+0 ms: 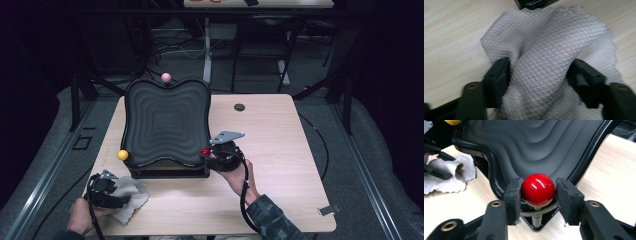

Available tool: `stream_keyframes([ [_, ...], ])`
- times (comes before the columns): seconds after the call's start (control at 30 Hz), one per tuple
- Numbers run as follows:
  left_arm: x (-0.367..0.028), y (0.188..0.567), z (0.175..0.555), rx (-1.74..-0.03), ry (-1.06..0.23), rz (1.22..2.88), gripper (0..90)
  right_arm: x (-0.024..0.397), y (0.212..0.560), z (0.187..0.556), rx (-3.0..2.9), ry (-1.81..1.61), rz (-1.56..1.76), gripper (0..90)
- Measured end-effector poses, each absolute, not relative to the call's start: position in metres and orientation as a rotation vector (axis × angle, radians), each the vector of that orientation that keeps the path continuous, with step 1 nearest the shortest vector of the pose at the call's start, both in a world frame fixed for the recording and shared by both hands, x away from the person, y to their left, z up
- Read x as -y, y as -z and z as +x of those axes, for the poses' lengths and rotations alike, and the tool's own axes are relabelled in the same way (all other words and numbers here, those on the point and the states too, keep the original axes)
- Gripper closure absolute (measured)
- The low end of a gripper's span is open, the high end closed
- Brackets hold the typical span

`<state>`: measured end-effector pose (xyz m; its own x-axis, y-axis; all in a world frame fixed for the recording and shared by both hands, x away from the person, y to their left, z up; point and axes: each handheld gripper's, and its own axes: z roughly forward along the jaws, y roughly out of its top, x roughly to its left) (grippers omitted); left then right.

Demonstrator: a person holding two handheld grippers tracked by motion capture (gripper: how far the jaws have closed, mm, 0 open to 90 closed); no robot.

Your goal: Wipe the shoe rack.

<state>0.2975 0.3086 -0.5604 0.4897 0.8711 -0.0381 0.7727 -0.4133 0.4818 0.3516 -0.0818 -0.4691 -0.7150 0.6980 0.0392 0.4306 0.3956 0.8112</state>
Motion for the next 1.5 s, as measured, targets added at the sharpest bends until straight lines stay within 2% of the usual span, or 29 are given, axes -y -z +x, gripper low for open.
stream_keyframes([
  [0.23, -0.311, 0.559, 0.295, -1.363, -0.282, 2.26, 69.3, 0.077, 0.472, 0.355, -2.371, -1.269, 0.942, 48.2],
  [0.37, -0.317, 0.556, 0.293, -1.384, -0.278, 2.236, 77.5, 0.071, 0.474, 0.356, -2.363, -1.241, 0.94, 55.3],
  [0.4, -0.319, 0.554, 0.292, -1.383, -0.288, 2.224, 78.2, 0.071, 0.474, 0.356, -2.356, -1.229, 0.947, 59.1],
  [0.63, -0.336, 0.531, 0.281, -1.413, -0.36, 2.111, 79.2, 0.073, 0.475, 0.358, -2.369, -1.229, 0.926, 60.2],
  [1.13, -0.346, 0.425, 0.276, -1.336, -0.623, 1.941, 79.4, 0.076, 0.476, 0.357, -2.396, -1.252, 0.887, 60.4],
  [1.33, -0.332, 0.392, 0.295, -1.261, -0.676, 1.93, 79.3, 0.077, 0.476, 0.354, -2.414, -1.263, 0.873, 60.4],
  [1.5, -0.309, 0.384, 0.32, -1.213, -0.676, 1.956, 79.3, 0.078, 0.476, 0.351, -2.426, -1.267, 0.859, 60.4],
])
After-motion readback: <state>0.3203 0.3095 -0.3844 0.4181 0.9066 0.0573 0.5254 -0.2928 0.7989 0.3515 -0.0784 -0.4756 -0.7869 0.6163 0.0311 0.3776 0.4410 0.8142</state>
